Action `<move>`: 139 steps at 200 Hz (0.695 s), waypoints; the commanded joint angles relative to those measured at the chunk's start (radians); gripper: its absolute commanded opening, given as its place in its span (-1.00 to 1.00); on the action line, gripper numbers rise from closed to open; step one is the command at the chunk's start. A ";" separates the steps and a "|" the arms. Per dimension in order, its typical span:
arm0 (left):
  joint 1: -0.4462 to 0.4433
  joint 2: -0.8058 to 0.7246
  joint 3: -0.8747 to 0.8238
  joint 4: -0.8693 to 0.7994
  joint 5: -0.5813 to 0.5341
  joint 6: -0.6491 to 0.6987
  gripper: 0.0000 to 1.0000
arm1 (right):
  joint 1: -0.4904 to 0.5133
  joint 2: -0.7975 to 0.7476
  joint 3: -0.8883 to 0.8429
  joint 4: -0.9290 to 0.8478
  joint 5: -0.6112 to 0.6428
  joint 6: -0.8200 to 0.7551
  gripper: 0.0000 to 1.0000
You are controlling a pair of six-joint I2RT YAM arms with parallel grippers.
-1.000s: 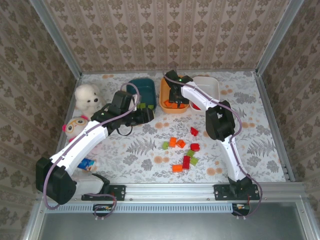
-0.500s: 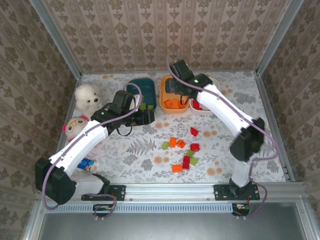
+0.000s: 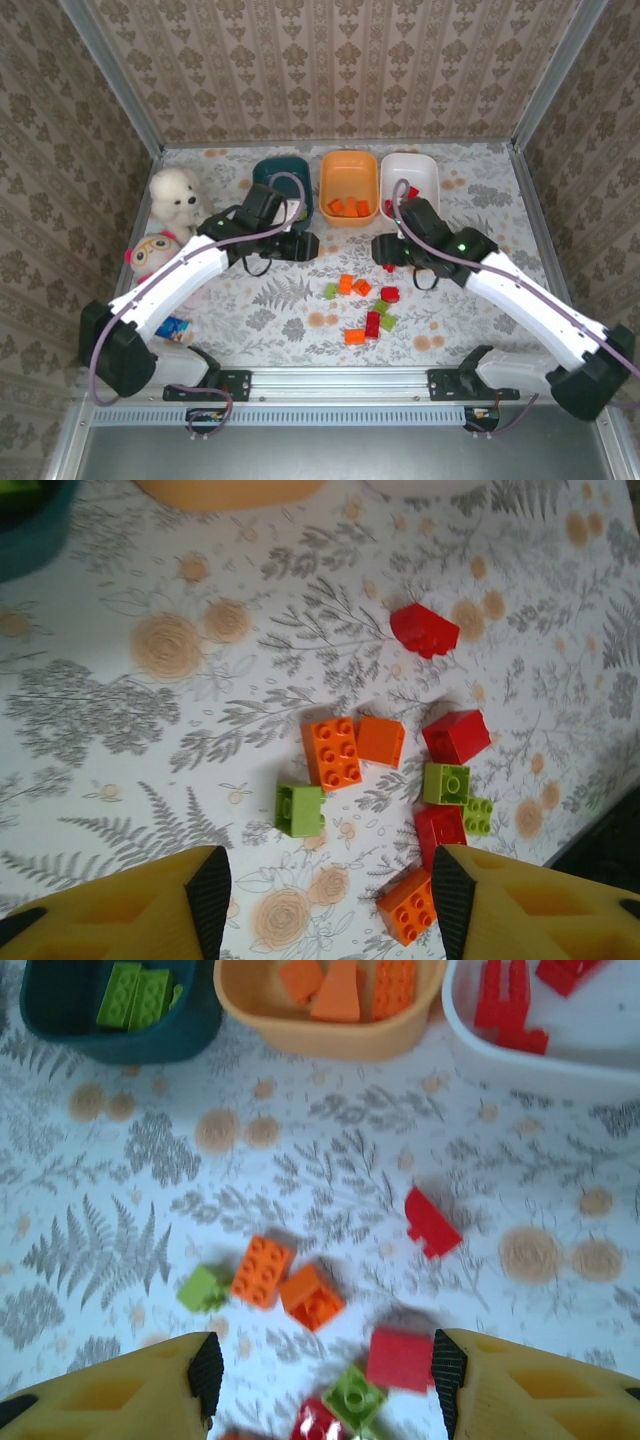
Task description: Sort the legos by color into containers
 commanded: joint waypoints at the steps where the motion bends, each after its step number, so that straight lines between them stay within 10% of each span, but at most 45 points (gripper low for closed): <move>1: -0.064 0.070 0.058 0.000 -0.015 0.038 0.13 | 0.001 -0.105 -0.049 -0.070 -0.061 0.024 0.21; 139: -0.358 0.684 0.539 -0.276 -0.238 0.216 0.14 | -0.003 -0.512 -0.006 -0.295 0.007 0.129 0.35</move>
